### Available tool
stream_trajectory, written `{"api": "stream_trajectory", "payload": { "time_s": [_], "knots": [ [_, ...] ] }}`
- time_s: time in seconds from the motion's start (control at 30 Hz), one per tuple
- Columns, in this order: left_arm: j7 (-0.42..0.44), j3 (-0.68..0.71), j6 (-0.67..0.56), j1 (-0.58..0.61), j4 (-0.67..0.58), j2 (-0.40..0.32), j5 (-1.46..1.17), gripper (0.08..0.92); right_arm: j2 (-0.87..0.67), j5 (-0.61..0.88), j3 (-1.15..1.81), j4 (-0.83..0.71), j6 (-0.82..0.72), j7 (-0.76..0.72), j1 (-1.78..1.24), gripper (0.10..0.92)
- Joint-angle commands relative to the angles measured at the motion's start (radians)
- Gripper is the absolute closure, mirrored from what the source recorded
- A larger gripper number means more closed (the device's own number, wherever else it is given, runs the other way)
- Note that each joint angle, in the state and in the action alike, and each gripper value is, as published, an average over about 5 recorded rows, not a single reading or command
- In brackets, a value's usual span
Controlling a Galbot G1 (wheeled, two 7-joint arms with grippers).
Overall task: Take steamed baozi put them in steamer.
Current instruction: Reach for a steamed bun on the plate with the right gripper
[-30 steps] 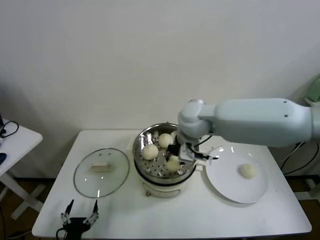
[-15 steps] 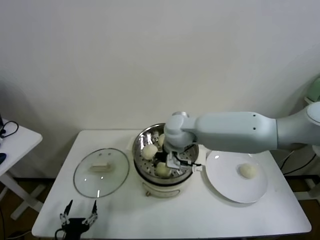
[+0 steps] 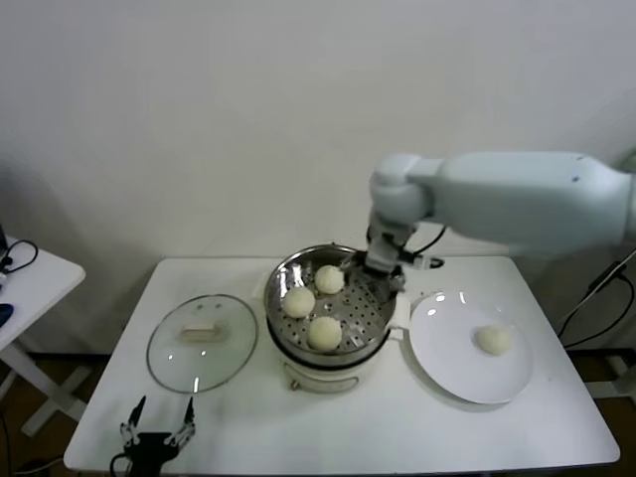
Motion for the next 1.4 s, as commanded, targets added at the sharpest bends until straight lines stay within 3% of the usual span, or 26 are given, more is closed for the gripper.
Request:
{"api": "stream_trajectory", "payload": {
  "time_s": [0.03,0.17,0.33,0.73,1.4],
  "knots": [
    [0.000,0.007,-0.001,-0.001,-0.002,0.001,-0.001,0.177,-0.244,0.278,-0.329,-0.119,-0.115,-0.063,0.237,0.203],
    [0.001,0.011,-0.001,-0.007,0.004,-0.001,-0.002,0.177,-0.401,0.188,-0.342,-0.135,-0.210,0.006,0.136,0.203],
    [0.004,0.011,0.000,-0.018,0.013,0.000,-0.002,0.177,-0.500,0.039,-0.147,-0.210,-0.274,0.057,-0.120,0.203],
    [0.007,-0.002,0.006,-0.012,0.023,0.003,0.003,0.177,-0.440,-0.084,0.187,-0.326,-0.324,0.131,-0.518,0.203],
    [0.011,-0.003,0.013,0.011,0.011,-0.002,0.023,0.177,-0.368,-0.191,0.422,-0.421,-0.360,0.174,-0.771,0.203]
  ]
}}
